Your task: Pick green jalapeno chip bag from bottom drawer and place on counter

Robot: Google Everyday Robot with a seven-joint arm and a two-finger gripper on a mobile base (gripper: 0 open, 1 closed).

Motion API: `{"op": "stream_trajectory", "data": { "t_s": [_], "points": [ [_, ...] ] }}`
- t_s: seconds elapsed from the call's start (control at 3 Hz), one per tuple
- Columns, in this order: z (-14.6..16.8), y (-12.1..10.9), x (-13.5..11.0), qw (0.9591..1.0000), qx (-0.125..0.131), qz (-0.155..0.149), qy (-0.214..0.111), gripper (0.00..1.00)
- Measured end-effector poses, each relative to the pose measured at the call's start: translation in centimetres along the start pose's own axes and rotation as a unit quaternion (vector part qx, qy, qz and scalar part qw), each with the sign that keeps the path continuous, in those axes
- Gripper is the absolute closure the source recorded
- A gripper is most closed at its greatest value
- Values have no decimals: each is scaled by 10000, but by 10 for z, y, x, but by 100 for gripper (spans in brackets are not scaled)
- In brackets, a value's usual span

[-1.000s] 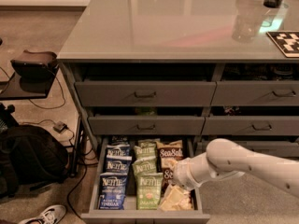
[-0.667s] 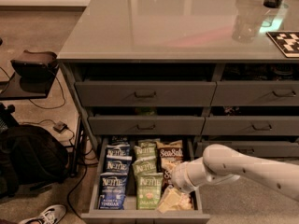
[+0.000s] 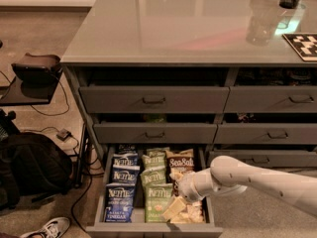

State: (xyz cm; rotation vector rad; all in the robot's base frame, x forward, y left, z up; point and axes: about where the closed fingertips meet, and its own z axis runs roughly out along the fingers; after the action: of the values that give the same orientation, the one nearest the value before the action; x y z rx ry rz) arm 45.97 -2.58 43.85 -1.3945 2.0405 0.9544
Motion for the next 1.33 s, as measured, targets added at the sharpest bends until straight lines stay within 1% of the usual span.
{"op": "stream_trajectory", "data": {
  "t_s": [0.33,0.67,1.0,1.33],
  "points": [
    [0,0,0,10000,0,0,-1,0],
    [15,2,13,9998,-31,37,-179,0],
    [45,-10,35,9994,52,214,-252,0],
    [80,-31,59,9989,139,425,-124,0]
  ]
}}
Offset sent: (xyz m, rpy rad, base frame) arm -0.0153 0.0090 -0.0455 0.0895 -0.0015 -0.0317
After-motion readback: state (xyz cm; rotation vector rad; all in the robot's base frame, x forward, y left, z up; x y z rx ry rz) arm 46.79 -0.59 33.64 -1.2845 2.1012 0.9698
